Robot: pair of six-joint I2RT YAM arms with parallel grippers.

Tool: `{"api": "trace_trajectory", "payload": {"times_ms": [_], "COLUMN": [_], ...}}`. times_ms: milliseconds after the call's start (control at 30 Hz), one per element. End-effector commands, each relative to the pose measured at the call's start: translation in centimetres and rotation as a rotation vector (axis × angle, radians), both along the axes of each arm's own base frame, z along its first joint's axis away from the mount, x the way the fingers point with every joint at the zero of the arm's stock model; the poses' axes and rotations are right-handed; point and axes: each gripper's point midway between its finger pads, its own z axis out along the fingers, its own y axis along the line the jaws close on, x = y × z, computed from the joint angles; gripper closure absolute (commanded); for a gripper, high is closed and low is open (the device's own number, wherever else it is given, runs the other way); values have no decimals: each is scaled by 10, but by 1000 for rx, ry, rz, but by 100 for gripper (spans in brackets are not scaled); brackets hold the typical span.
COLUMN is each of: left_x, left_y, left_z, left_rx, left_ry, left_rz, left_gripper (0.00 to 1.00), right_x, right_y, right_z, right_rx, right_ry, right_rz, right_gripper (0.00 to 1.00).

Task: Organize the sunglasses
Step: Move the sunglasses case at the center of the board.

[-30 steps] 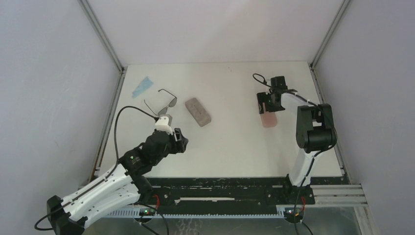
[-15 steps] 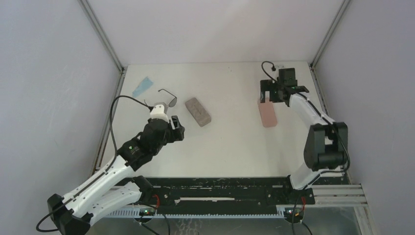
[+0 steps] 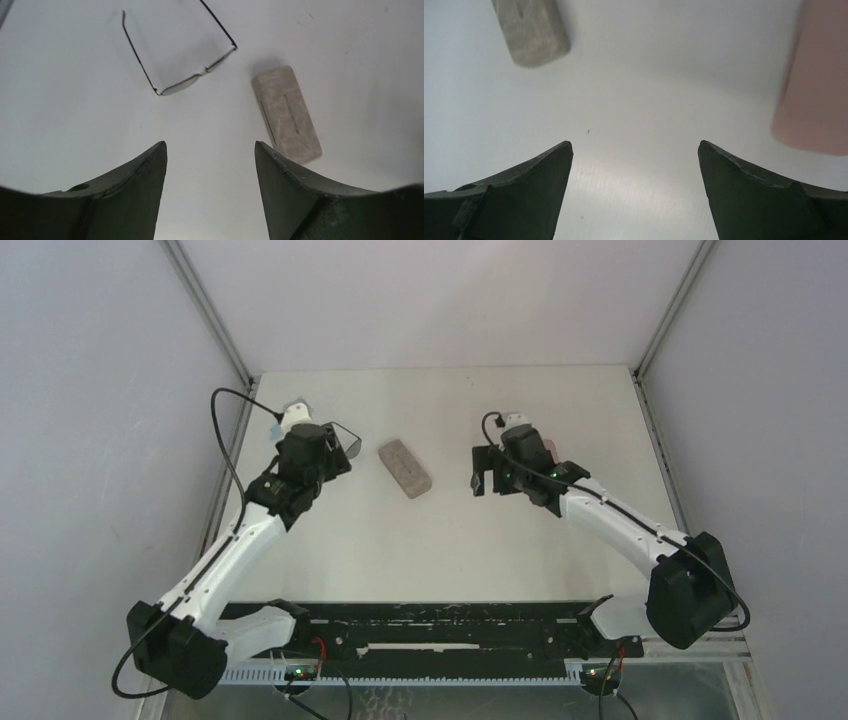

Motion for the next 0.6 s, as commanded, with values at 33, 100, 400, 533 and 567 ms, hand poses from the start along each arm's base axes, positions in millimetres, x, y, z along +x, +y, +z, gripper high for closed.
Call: {"api": "trace_trajectory", "payload": {"times_ms": [33, 100, 400, 533, 567], "left_x": [49, 66, 130, 143, 143], "left_y": [24, 33, 20, -1, -6], "left_z": [42, 46, 32, 22, 20], "left_rx": [-27, -14, 10, -24, -38], "left_ry": [-99, -94, -15, 31, 32], "left_rz": [100, 135, 51, -37, -57], "left_gripper": [31, 31, 32, 35, 35], "right_x": [-33, -45, -75, -72, -69], "right_y": [21, 27, 38, 47, 52], "right_z": [-8, -16, -44, -44, -42], "right_rx": [35, 47, 55, 43, 48], "right_ry": [-6, 9, 52, 10, -7], "right_rz": [4, 24, 83, 167, 196], "right_gripper": [6, 6, 6, 3, 3]}}
